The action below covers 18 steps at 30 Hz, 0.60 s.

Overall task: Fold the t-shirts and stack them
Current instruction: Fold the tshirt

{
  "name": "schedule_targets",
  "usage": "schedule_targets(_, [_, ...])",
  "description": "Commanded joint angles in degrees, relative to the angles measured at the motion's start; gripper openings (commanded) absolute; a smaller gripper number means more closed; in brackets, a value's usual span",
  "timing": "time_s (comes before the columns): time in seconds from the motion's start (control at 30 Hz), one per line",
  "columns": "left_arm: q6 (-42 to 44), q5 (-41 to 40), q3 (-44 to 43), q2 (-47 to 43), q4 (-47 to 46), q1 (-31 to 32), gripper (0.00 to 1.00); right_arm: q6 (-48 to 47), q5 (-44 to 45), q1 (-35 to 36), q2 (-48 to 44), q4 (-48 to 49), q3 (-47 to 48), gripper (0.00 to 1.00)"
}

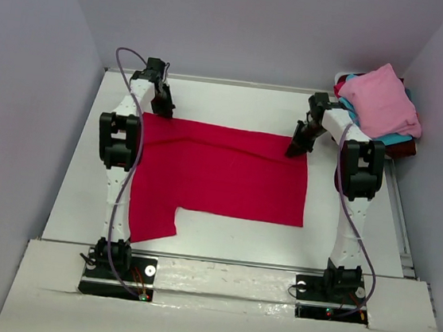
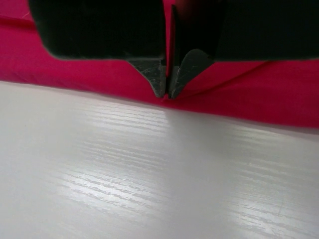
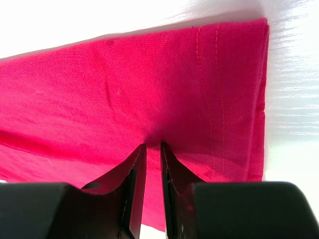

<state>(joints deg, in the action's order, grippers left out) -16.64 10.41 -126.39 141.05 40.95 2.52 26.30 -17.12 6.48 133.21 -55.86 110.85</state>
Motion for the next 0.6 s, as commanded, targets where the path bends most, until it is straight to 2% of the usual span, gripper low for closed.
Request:
schedule_targets(0.0, [0.3, -3.82, 1.23, -4.12, 0.53, 0.11, 0.06, -0.9, -0.45, 0.55, 1.18, 0.83, 0.86, 0.24])
schedule_targets(0.27, [0.12, -13.3, 5.1, -9.3, 2.2, 2.92, 0.06, -1.34, -0.54, 0.55, 0.74, 1.28, 0.34, 0.24])
schedule_targets(0.57, [-0.4, -18.4, 5.36, -13.61, 6.77, 5.73, 0.06, -1.87, -0.8, 0.55, 0.04, 1.45, -0.37, 0.24])
